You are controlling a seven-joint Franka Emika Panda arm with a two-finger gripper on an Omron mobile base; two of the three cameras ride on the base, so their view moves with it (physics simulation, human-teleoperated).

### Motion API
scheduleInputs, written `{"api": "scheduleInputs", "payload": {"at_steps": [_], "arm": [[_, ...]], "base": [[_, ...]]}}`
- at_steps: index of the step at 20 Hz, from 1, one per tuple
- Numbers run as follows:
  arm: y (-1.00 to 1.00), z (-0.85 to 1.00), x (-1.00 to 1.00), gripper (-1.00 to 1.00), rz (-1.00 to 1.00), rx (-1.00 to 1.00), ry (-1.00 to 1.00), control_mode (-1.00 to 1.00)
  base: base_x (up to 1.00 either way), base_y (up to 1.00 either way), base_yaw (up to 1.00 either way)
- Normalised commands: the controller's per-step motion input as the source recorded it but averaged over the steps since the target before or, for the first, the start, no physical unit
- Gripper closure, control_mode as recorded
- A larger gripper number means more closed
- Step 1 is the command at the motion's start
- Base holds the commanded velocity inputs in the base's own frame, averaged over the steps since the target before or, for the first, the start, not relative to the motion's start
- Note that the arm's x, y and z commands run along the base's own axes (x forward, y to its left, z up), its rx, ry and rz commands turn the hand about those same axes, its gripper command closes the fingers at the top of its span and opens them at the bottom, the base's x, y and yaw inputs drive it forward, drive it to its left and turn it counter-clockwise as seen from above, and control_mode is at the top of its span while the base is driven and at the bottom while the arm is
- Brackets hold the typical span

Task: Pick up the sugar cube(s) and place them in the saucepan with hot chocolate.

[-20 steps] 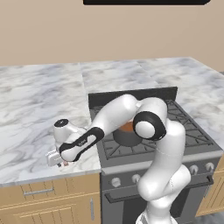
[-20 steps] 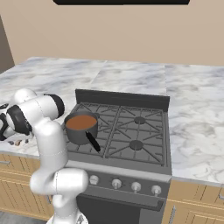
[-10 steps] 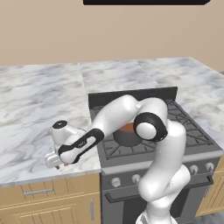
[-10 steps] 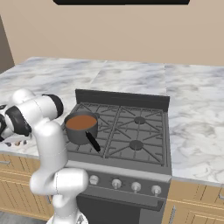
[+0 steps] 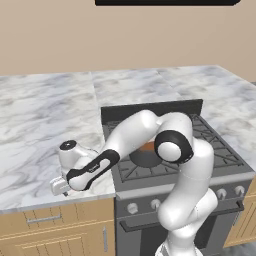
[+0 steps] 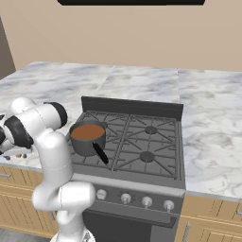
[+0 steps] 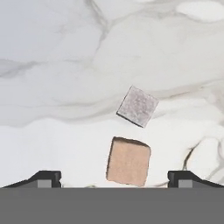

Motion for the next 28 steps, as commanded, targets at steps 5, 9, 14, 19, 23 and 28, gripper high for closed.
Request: {"api": "scheduleInputs", "payload": {"at_steps": [5,9,14,19,23,28], "arm": [[0.0,-0.03,0.33,-1.0,0.0,0.0,0.0,-1.0],[0.0,0.0,0.3,-1.0,-0.01,0.0,0.0,-1.0],[0.0,-0.01,0.08,-1.0,0.0,0.0,0.0,-1.0],[0.0,-0.09,-0.17,-1.0,0.0,0.0,0.0,-1.0],[0.0,-0.09,-0.14,-1.0,0.0,0.0,0.0,-1.0],[0.0,-0.17,0.0,-1.0,0.0,0.0,0.0,-1.0]], "base": [[0.0,0.0,0.0],[0.0,0.0,0.0],[0.0,0.0,0.0],[0.0,0.0,0.0],[0.0,0.0,0.0],[0.0,0.0,0.0]]}}
